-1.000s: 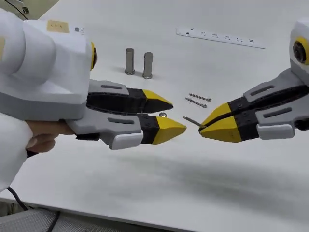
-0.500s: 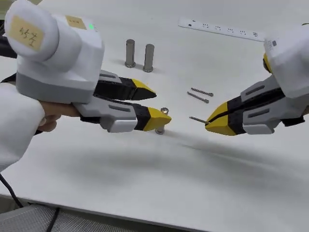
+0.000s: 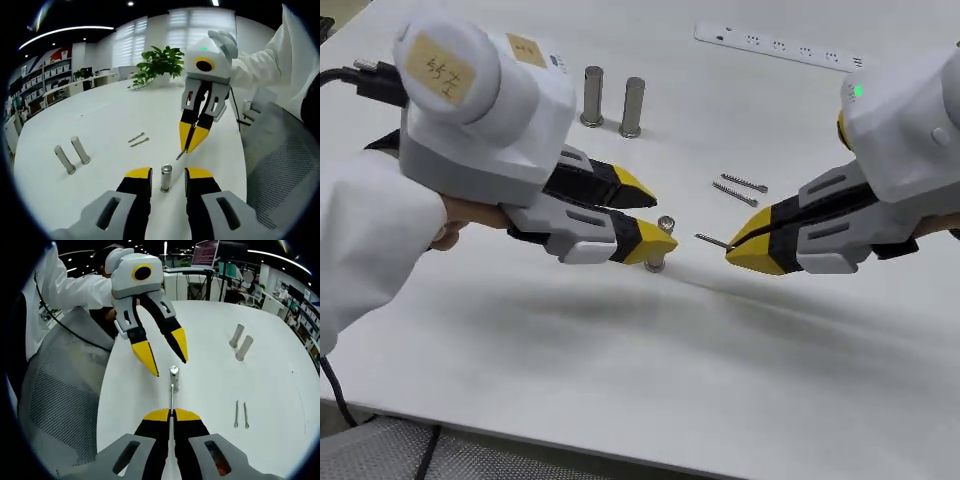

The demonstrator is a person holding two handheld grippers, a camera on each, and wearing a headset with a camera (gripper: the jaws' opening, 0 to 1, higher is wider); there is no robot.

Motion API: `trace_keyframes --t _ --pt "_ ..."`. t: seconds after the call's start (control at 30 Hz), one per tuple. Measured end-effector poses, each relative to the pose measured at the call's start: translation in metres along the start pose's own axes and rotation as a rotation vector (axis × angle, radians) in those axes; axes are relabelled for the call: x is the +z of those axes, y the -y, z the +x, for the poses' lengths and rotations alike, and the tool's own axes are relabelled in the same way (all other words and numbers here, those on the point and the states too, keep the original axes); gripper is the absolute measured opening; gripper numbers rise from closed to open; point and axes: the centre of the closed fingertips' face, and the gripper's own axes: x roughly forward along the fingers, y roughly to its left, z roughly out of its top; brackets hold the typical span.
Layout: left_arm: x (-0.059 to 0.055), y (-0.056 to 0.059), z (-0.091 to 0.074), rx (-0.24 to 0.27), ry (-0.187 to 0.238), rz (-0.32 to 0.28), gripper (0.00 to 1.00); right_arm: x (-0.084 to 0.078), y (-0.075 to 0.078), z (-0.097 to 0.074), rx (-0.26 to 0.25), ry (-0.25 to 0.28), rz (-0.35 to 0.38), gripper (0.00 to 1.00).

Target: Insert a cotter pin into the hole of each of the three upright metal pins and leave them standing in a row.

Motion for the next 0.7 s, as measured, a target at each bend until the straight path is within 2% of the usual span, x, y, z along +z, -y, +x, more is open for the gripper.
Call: trace_keyframes --t 0.07,0.13,0.23,0.37,0.43,0.57,0.7 --pt "0.0 -0.002 0.003 0.011 0.004 0.026 0.26 0.001 0.001 0.002 0.003 -0.003 0.0 0.0" --pt "-0.001 0.0 0.004 -0.015 0.0 0.037 0.26 0.002 0.001 0.003 0.006 -0.005 0.003 0.0" --pt "-0.001 0.001 0.007 -0.034 -0.002 0.051 0.2 0.003 0.0 0.005 0.009 -0.009 -0.008 0.0" --pt "-0.003 -0.004 0.009 -0.046 -0.011 0.062 0.11 0.007 0.0 0.008 0.017 -0.007 -0.013 0.0" --pt "-0.004 -0.005 0.009 -0.054 -0.012 0.061 0.06 0.01 0.001 0.009 0.018 -0.003 -0.009 0.0" --pt "-0.006 -0.006 0.008 -0.079 -0.022 0.031 0.06 0.012 0.003 0.01 0.012 -0.017 -0.035 0.0" --pt "-0.007 -0.006 0.008 -0.073 -0.026 0.015 0.06 0.012 0.001 0.012 0.017 -0.019 -0.036 0.0"
